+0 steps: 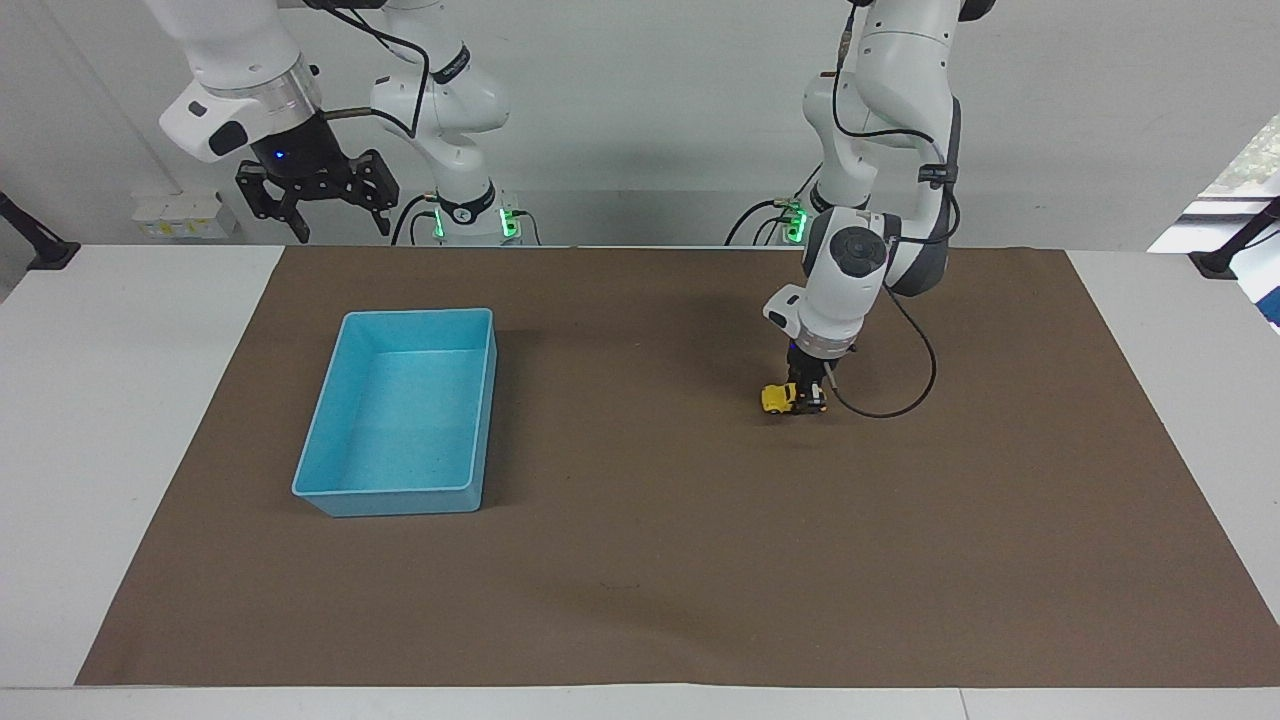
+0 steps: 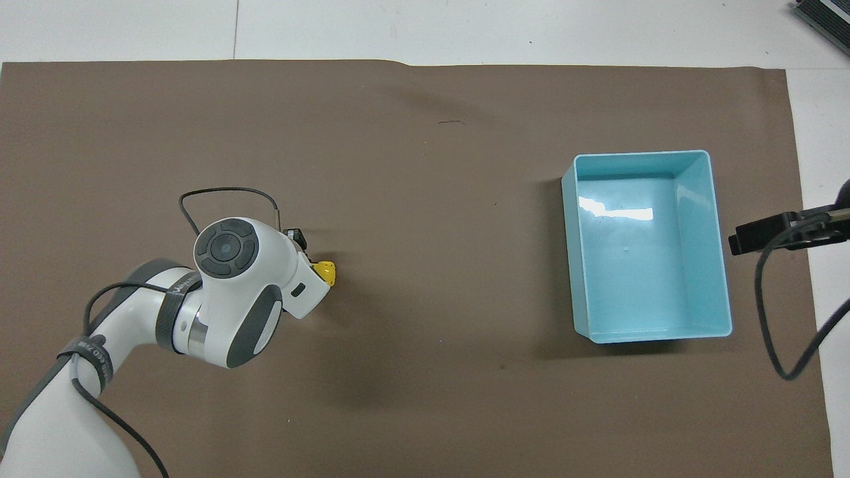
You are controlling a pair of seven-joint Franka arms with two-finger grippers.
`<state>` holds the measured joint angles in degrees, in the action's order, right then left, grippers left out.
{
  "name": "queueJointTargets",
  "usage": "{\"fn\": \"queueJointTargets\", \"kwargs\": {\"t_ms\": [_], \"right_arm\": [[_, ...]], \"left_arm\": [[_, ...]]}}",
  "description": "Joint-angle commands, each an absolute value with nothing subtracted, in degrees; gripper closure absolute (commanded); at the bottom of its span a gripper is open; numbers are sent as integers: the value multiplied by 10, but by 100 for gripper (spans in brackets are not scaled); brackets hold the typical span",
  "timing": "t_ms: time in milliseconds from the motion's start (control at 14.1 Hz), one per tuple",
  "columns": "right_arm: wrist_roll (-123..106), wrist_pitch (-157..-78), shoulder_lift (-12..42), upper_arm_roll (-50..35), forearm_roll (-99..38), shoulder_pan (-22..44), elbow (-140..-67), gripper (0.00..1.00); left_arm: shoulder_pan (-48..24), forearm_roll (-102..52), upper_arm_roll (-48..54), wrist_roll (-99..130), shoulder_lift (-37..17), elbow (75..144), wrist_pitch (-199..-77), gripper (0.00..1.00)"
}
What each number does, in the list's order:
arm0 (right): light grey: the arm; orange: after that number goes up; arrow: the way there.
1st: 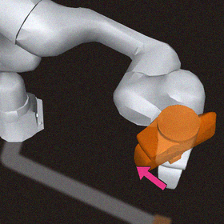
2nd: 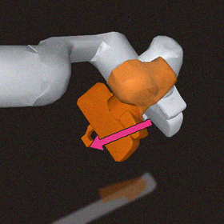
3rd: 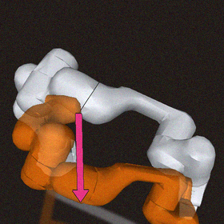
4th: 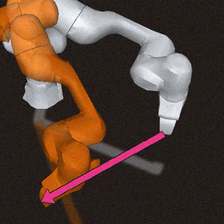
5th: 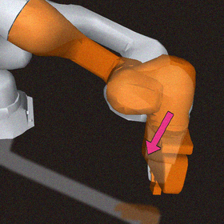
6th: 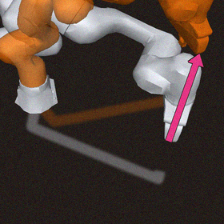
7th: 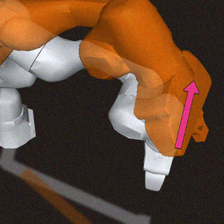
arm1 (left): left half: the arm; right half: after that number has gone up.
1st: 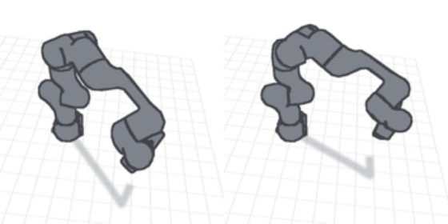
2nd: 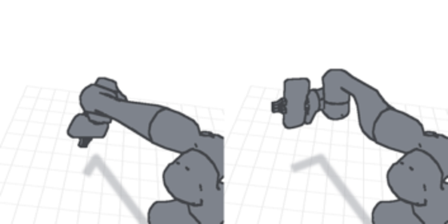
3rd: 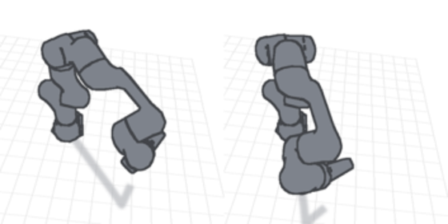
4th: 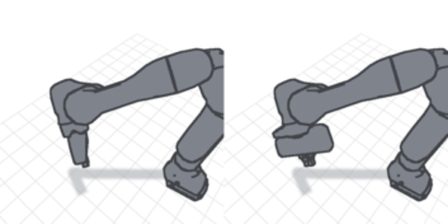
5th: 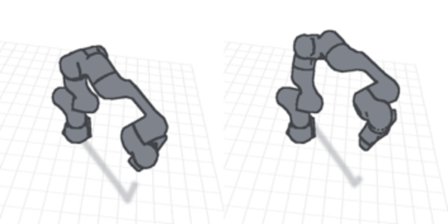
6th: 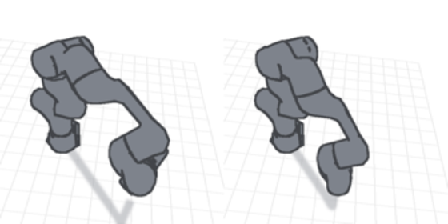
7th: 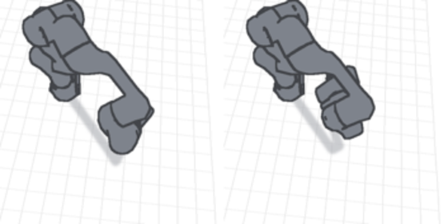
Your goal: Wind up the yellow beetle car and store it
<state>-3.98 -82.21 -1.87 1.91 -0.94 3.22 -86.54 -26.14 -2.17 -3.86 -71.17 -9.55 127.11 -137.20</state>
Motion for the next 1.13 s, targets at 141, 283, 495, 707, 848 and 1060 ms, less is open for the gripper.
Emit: {"fn": "queueJointTargets", "kwargs": {"t_ms": [141,283,495,707,848,1060], "right_arm": [[-37,-831,-35,16,-15,27,-885,0],[-37,-831,-35,16,-15,26,-885,0],[-37,-831,-35,16,-15,26,-886,0],[-37,-831,-35,16,-15,26,-886,0],[-37,-831,-35,16,-15,26,-886,0],[-37,-831,-35,16,-15,27,-886,0]], "left_arm": [[-226,-28,-36,-763,-100,1303,-1403,100],[-206,-28,-36,-787,-98,1310,-1402,100],[-185,-28,-36,-822,-97,1312,-1401,100],[-170,-28,-36,-842,-97,1312,-1395,100],[-167,-28,-36,-843,-97,1311,-1390,100],[-173,-28,-36,-842,-97,1310,-1383,99]]}}
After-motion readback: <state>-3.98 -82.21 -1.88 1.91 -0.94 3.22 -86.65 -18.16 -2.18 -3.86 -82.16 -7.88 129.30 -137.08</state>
